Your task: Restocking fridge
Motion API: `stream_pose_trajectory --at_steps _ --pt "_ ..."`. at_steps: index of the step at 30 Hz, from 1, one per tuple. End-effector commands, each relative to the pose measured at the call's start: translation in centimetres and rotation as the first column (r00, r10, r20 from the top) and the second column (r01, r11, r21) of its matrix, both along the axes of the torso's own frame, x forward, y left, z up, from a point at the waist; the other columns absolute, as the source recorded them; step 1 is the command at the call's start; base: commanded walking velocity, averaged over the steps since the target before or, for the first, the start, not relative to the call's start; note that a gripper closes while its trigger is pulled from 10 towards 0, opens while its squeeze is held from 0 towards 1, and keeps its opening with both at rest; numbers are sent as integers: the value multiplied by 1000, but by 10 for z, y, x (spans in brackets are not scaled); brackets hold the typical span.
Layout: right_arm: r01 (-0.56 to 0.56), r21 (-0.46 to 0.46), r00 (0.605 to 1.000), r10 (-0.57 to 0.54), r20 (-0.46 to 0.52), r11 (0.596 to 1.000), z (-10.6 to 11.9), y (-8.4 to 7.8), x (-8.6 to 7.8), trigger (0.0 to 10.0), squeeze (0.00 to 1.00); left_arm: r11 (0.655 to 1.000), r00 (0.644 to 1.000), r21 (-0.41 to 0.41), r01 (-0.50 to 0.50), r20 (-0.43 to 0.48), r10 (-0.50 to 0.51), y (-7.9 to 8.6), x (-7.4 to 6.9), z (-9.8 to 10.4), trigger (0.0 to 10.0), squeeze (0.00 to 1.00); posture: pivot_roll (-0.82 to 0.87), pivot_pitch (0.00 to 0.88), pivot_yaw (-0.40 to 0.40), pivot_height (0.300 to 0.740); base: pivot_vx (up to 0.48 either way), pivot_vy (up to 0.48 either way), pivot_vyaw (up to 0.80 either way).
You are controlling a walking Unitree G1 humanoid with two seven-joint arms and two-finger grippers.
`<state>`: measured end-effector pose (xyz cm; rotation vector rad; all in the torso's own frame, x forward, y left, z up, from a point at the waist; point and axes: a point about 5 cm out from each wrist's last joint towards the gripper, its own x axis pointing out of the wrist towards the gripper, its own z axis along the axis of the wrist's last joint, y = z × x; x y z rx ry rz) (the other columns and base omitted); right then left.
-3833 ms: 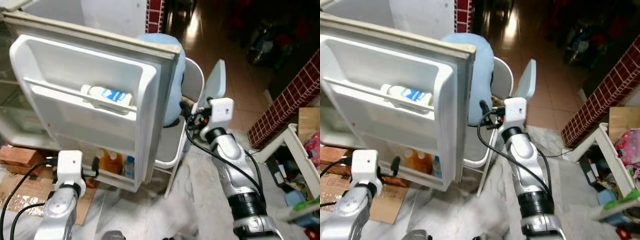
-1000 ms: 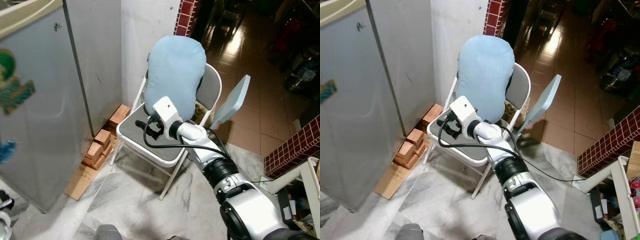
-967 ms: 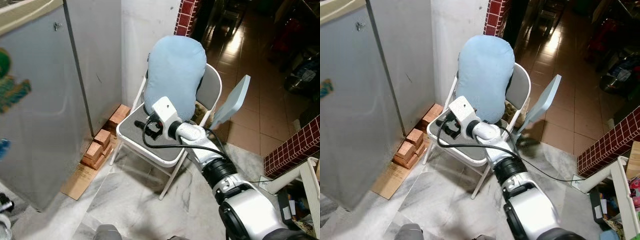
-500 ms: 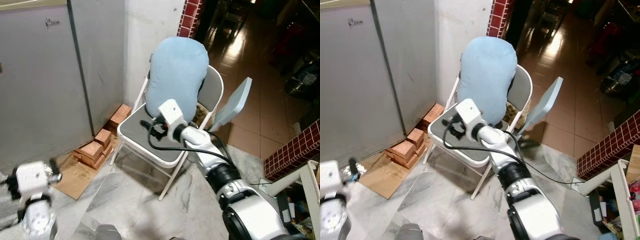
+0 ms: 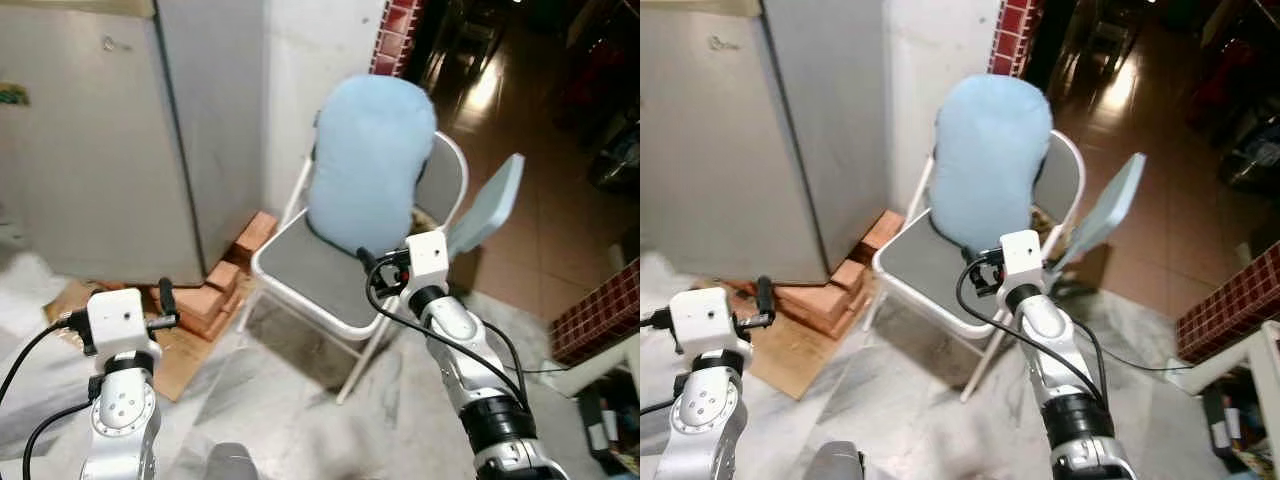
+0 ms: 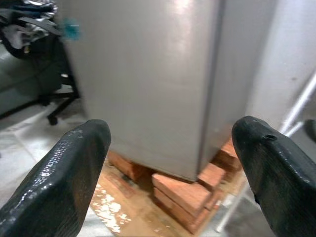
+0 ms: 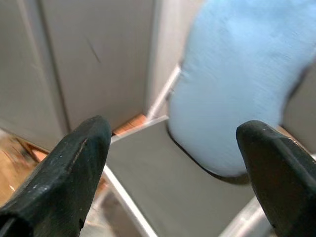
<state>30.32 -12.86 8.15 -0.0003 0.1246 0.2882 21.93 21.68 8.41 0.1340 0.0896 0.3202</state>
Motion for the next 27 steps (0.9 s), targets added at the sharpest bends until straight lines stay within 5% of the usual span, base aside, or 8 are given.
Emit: stream_pose_trajectory --at_steps 1,16,27 --pt "27 13 999 -28 23 1000 8 -10 -3 10000 0 1000 1000 10 12 6 -12 -4 4 5 10000 0 94 0 -98 740 0 480 0" --pt "-34 77 999 31 39 996 26 -6 -15 10000 0 999 999 -38 39 6 -39 -15 14 10 10000 0 94 0 -97 740 0 480 0" --pt "9 85 995 -18 100 996 48 -21 -17 10000 0 975 975 -32 219 40 -218 -48 26 19 10000 0 36 0 -55 740 0 480 0"
